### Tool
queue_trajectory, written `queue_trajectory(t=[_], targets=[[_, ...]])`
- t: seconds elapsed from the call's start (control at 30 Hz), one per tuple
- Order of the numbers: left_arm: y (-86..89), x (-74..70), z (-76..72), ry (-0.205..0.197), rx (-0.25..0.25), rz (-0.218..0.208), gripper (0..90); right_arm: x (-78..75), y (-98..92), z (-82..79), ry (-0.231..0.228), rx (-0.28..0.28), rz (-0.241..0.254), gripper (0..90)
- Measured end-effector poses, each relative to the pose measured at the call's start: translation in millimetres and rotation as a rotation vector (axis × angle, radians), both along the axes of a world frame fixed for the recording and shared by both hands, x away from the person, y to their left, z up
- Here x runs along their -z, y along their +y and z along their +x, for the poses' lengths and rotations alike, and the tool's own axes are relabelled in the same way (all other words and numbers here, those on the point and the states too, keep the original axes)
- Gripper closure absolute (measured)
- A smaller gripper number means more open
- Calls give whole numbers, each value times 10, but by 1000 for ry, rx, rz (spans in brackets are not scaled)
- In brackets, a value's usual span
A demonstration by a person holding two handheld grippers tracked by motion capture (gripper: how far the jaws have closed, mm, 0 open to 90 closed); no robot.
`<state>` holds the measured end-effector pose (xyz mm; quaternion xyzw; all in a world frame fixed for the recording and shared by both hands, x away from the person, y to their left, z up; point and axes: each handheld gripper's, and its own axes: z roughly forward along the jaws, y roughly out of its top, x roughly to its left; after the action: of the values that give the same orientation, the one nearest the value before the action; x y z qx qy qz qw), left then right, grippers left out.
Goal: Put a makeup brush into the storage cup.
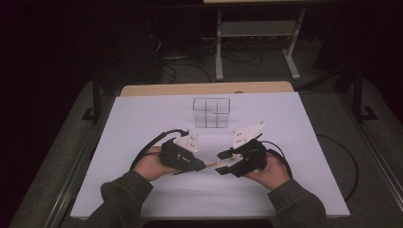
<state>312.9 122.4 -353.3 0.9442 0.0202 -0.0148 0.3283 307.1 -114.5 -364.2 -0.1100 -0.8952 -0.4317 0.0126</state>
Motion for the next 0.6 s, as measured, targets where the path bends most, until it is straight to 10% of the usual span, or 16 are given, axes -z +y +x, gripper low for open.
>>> queue_trajectory(t=[0.6], targets=[[-137, 8, -13, 5, 30, 0, 833, 30, 7, 9, 38, -56, -15, 787]])
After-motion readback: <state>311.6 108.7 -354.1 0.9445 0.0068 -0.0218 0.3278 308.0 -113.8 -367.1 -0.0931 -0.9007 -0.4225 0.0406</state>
